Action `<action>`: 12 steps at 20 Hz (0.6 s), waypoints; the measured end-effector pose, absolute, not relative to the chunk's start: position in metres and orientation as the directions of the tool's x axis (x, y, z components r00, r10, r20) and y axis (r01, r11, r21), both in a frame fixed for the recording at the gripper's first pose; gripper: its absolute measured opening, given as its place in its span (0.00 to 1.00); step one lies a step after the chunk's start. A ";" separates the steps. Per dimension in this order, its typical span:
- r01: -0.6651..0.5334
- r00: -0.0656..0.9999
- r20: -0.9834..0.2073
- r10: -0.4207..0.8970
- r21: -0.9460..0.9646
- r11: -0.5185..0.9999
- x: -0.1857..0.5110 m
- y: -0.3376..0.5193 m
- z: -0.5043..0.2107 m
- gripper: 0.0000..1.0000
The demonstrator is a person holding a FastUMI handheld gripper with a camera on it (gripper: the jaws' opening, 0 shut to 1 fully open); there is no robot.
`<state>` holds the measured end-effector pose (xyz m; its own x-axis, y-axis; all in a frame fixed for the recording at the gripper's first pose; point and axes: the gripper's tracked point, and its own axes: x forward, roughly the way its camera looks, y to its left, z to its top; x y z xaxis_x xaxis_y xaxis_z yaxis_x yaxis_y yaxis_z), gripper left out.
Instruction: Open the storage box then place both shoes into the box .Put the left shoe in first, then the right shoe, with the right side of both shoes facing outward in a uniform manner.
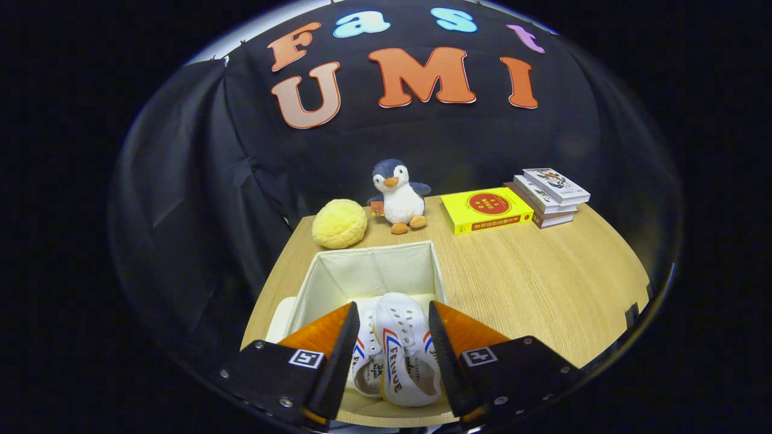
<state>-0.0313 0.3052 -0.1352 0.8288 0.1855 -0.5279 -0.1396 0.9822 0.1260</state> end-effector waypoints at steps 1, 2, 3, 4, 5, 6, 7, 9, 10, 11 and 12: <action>-0.140 0.832 -0.523 0.186 0.126 0.982 -0.032 0.298 -0.131 0.81; -0.143 0.840 -0.510 0.185 0.122 0.982 -0.032 0.291 -0.124 0.87; -0.145 0.849 -0.495 0.183 0.114 0.983 -0.032 0.283 -0.116 0.96; -0.145 0.860 -0.478 0.179 0.107 0.984 -0.031 0.274 -0.108 0.98; -0.142 0.870 -0.462 0.174 0.102 0.985 -0.031 0.264 -0.101 0.98; -0.138 0.879 -0.445 0.169 0.102 0.985 -0.031 0.253 -0.092 0.98; -0.131 0.889 -0.428 0.163 0.104 0.986 -0.030 0.243 -0.084 0.98; -0.113 0.907 -0.393 0.153 0.122 0.986 -0.030 0.219 -0.066 0.98; -0.104 0.916 -0.375 0.146 0.132 0.986 -0.029 0.207 -0.057 0.98; -0.095 0.924 -0.355 0.139 0.140 0.986 -0.030 0.192 -0.046 0.98; -0.091 0.931 -0.338 0.135 0.143 0.986 -0.032 0.179 -0.037 0.98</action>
